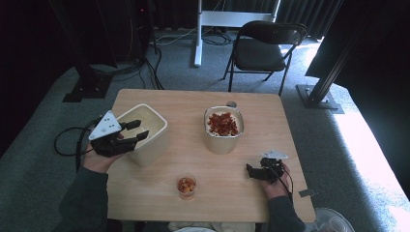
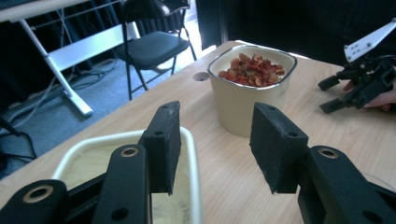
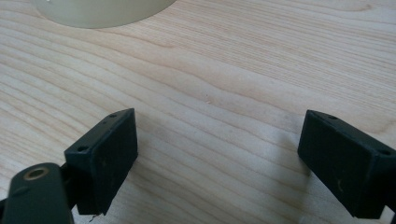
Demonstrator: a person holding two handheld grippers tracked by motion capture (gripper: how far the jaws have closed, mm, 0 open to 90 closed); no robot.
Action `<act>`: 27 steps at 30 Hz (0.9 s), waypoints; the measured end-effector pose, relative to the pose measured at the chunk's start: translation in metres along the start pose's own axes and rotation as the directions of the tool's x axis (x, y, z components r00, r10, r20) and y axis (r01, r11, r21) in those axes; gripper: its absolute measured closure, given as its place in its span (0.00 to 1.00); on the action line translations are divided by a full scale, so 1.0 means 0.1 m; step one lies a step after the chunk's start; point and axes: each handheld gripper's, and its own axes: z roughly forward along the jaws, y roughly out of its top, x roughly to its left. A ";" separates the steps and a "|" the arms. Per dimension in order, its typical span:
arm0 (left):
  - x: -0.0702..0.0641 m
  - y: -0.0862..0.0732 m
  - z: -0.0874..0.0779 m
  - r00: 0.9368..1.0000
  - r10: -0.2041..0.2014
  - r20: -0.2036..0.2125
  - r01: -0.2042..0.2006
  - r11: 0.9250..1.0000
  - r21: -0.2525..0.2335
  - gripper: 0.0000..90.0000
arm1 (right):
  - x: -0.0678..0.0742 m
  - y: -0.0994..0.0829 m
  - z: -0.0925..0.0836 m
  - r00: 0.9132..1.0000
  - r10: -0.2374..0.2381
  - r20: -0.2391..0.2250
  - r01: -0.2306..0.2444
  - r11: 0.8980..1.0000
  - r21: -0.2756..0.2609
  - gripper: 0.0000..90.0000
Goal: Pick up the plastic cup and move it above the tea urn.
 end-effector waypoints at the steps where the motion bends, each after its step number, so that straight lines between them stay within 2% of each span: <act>1: 0.00 -0.01 0.01 1.000 -0.002 0.004 0.002 1.000 0.002 0.60 | 0.00 0.00 0.00 1.000 0.000 0.000 0.000 1.000 0.000 0.13; 8: -0.05 -0.09 0.11 0.999 -0.020 0.029 0.020 1.000 0.012 0.56 | 0.00 0.00 0.00 1.000 -0.002 -0.001 0.002 1.000 0.000 0.13; 11: -0.08 -0.14 0.15 1.000 -0.018 0.005 0.018 0.999 0.026 0.56 | 0.00 0.00 0.00 1.000 -0.002 -0.001 0.002 1.000 0.000 0.13; 17: -0.12 -0.31 0.19 0.999 -0.047 0.007 0.046 0.998 0.051 0.53 | 0.00 0.00 0.00 1.000 -0.002 -0.001 0.002 1.000 0.000 0.13; 18: -0.13 -0.35 0.20 0.999 -0.043 -0.004 0.043 0.997 0.067 0.52 | 0.00 0.00 0.00 1.000 -0.002 -0.001 0.002 1.000 0.000 0.13; 27: -0.17 -0.48 0.21 0.997 -0.081 0.019 0.079 0.995 0.067 0.51 | 0.00 0.00 0.00 1.000 -0.002 -0.001 0.002 1.000 0.000 0.13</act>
